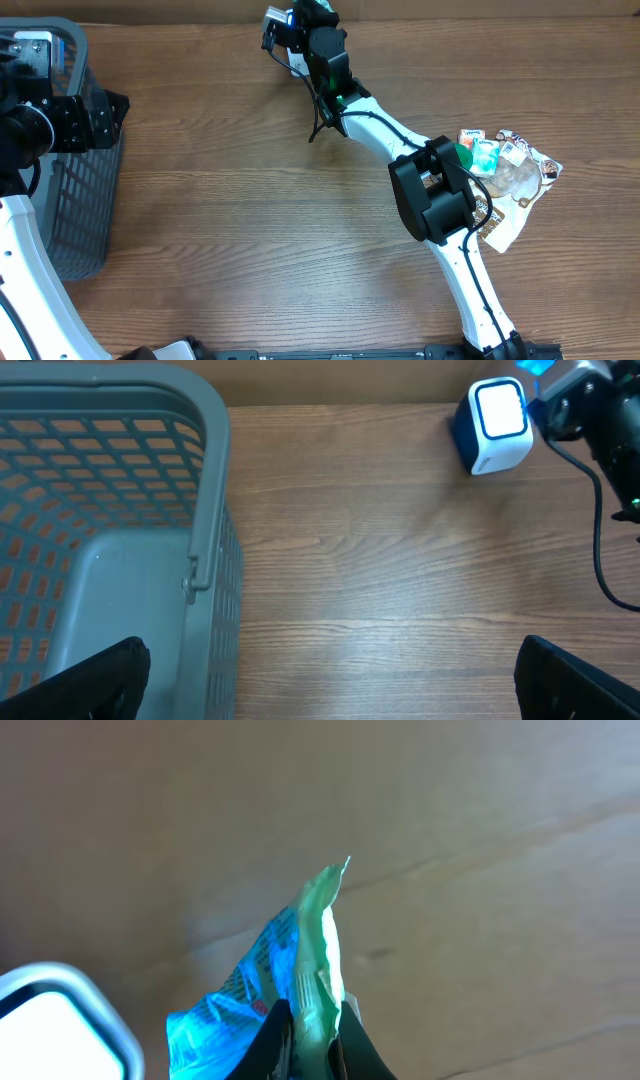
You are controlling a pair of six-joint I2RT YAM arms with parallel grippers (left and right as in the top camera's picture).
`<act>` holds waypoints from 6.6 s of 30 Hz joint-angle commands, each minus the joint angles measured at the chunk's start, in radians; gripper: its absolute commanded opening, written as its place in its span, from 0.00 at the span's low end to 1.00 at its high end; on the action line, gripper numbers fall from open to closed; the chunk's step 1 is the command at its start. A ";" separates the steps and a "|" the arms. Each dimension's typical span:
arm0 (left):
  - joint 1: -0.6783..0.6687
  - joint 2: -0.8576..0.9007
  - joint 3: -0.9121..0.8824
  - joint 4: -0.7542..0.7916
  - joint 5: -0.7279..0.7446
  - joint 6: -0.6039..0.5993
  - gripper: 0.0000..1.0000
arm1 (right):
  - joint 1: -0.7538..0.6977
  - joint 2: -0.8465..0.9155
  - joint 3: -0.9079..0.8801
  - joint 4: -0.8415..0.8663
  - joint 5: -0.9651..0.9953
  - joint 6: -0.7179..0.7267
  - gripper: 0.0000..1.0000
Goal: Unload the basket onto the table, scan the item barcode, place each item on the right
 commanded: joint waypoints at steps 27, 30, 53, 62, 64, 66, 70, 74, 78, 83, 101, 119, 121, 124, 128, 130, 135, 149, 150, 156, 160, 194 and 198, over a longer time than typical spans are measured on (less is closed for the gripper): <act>-0.007 0.002 -0.001 0.001 0.010 0.019 1.00 | 0.018 -0.816 0.009 -1.368 -0.482 1.267 0.09; -0.007 0.002 -0.001 0.001 0.010 0.019 1.00 | -0.051 -0.892 0.009 -1.564 -0.564 1.360 0.06; -0.006 0.002 -0.001 0.001 0.010 0.019 1.00 | -0.764 -0.914 -0.554 -1.622 -0.601 1.635 0.11; -0.007 0.002 -0.001 0.001 0.010 0.019 0.99 | -0.855 -0.914 -0.681 -1.531 -0.642 1.682 0.27; -0.007 0.002 -0.001 0.000 0.010 0.019 1.00 | -0.855 -0.914 -0.681 -1.530 -0.642 1.682 0.30; -0.007 0.002 -0.001 0.000 0.010 0.019 1.00 | -0.855 -0.914 -0.681 -1.531 -0.642 1.682 0.43; -0.007 0.002 -0.001 0.001 0.010 0.019 1.00 | -0.855 -0.915 -0.680 -1.518 -0.732 1.674 0.64; -0.007 0.002 -0.001 0.001 0.010 0.019 1.00 | -0.855 -0.930 -0.658 -1.509 -0.856 1.654 1.00; -0.006 0.002 -0.001 0.001 0.010 0.019 1.00 | -0.855 -0.978 -0.612 -1.514 -0.955 1.607 1.00; -0.007 0.002 -0.001 0.001 0.010 0.019 1.00 | -0.834 -1.104 -0.587 -1.535 -0.971 1.587 1.00; -0.007 0.002 -0.001 0.001 0.010 0.019 1.00 | -0.577 -1.661 -0.587 -1.817 -0.722 1.463 1.00; -0.007 0.002 -0.001 0.001 0.010 0.019 1.00 | -0.532 -1.743 -0.591 -2.116 -0.550 1.463 1.00; -0.007 0.002 -0.001 0.001 0.010 0.019 1.00 | -0.532 -1.743 -0.599 -2.065 -0.523 1.463 1.00; -0.007 0.002 -0.001 0.000 0.010 0.019 1.00 | -0.524 -1.764 -0.629 -1.965 -0.521 1.463 1.00; -0.007 0.002 -0.001 0.001 0.010 0.019 0.99 | -0.478 -1.838 -0.709 -1.801 -0.495 1.463 1.00; -0.007 0.002 -0.001 0.001 0.010 0.019 1.00 | -0.464 -1.886 -0.774 -1.711 -0.465 1.463 1.00; -0.007 0.002 -0.001 0.001 0.010 0.019 1.00 | -0.459 -2.018 -1.036 -1.413 -0.375 1.463 1.00; -0.007 0.002 -0.001 0.001 0.010 0.019 0.99 | -0.459 -2.481 -1.798 -0.798 -0.364 1.463 1.00; -0.007 0.002 -0.001 0.001 0.010 0.019 1.00 | -0.459 -2.502 -1.819 -0.797 -0.364 1.463 1.00; -0.007 0.002 -0.001 0.001 0.010 0.019 1.00 | -0.459 -2.576 -1.904 -0.794 -0.360 1.463 1.00; -0.007 0.002 -0.001 0.001 0.010 0.019 1.00 | -0.459 -2.576 -1.938 -0.791 -0.360 1.463 1.00; -0.007 0.002 -0.001 0.001 0.010 0.019 0.99 | -0.461 -2.576 -2.000 -0.751 -0.488 1.157 1.00; -0.007 0.002 -0.001 0.001 0.010 0.019 1.00 | -0.461 -2.576 -2.000 -0.751 -0.488 1.157 1.00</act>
